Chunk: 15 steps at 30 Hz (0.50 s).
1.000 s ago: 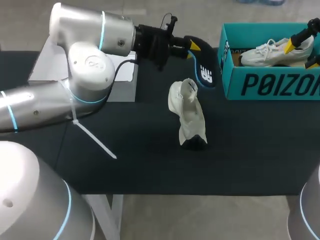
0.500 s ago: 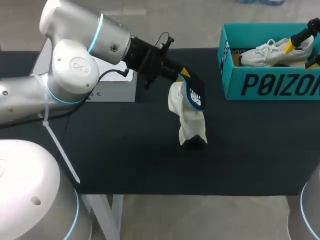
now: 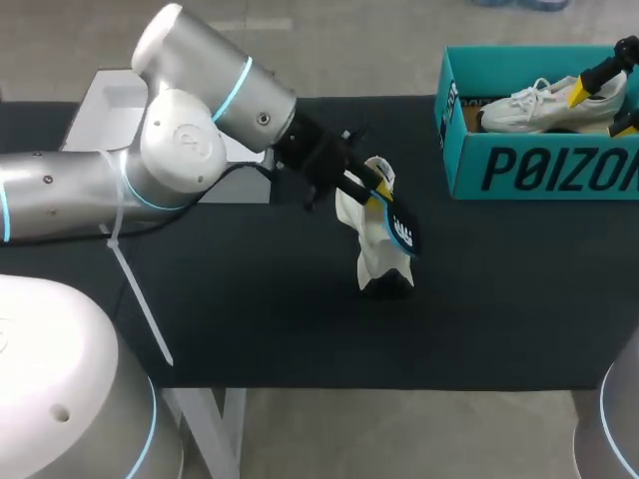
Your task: Take the shoe out of the shoebox, open the shoe tongue, remove and reinsert the insole, then place the shoe into the shoebox
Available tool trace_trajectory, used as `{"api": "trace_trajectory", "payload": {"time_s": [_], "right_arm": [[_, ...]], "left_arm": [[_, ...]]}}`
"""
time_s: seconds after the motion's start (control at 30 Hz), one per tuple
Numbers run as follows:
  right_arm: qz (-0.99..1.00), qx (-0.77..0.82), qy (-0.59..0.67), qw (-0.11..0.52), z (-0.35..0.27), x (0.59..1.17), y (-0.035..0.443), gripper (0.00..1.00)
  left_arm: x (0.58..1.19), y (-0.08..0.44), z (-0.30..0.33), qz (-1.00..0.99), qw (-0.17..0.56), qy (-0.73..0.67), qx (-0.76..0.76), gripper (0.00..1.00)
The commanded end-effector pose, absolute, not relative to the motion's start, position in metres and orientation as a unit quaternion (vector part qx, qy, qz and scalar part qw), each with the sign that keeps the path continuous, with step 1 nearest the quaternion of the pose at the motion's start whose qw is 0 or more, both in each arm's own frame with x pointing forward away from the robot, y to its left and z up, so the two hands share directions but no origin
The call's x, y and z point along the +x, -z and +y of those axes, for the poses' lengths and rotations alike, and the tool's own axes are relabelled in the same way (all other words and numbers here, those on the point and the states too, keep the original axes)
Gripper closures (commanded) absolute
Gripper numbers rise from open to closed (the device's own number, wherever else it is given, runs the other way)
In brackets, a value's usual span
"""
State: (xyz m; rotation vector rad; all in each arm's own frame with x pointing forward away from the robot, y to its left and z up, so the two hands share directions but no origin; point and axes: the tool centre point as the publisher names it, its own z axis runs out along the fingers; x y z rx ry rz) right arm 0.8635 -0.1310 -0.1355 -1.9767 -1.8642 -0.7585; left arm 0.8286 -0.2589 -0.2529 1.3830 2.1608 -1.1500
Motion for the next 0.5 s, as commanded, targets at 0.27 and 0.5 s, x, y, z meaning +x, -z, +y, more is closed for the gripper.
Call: {"api": "trace_trajectory", "payload": {"time_s": [0.27,0.5], "right_arm": [[-0.652,-0.692,0.264,0.159,-0.131,0.864,0.136,0.00],[-0.652,-0.692,0.264,0.159,-0.131,0.864,0.136,0.00]], "left_arm": [[0.823,0.283,-0.262,0.745,0.135,0.406,0.512,1.00],[0.829,0.299,-0.267,0.752,0.123,0.401,0.509,1.00]]}}
